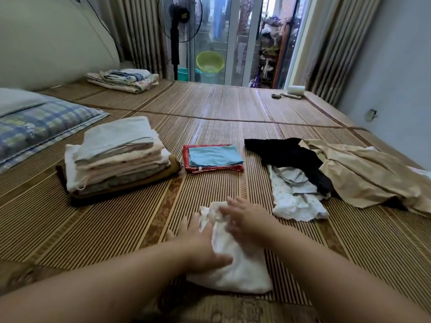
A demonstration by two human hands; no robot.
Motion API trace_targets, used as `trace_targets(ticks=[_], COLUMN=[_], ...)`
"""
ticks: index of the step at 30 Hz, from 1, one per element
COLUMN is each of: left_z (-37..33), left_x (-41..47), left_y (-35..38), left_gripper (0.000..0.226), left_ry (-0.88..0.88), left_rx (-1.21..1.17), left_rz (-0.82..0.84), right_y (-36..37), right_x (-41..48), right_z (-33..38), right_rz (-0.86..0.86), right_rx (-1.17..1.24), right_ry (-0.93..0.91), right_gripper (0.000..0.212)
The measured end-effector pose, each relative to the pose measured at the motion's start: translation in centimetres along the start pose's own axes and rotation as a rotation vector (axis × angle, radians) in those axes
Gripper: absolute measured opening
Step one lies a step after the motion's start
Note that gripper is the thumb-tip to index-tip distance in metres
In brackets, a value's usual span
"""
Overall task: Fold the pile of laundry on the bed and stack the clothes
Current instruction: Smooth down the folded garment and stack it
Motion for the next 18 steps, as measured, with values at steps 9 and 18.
trace_targets(ticks=[9, 18], left_z=[1.9, 7.2], left_x=[1.9, 2.1], left_y=[-1.9, -5.4], left_gripper=[0.103, 0.093], left_ry=[-0.017, -0.385], left_rx=[0.228, 0.011], left_rz=[0.038, -0.425], right_y=[1.2, 0.0], right_x=[-0.8, -3.5], right_z=[-1.1, -4.1], right_rz=[0.098, -0.054], right_rx=[-0.280, 0.144], right_ry=[0.149, 0.704], right_gripper=[0.075, 0.101])
Point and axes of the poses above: each hand's wrist, its own x-axis towards the middle knuckle, its own y-axis out of the palm, z = x × y, the point moved 6 cm from there along x, towards the middle knuckle, and after that the axes turned 15 degrees about -z, right-handed, at the moved point
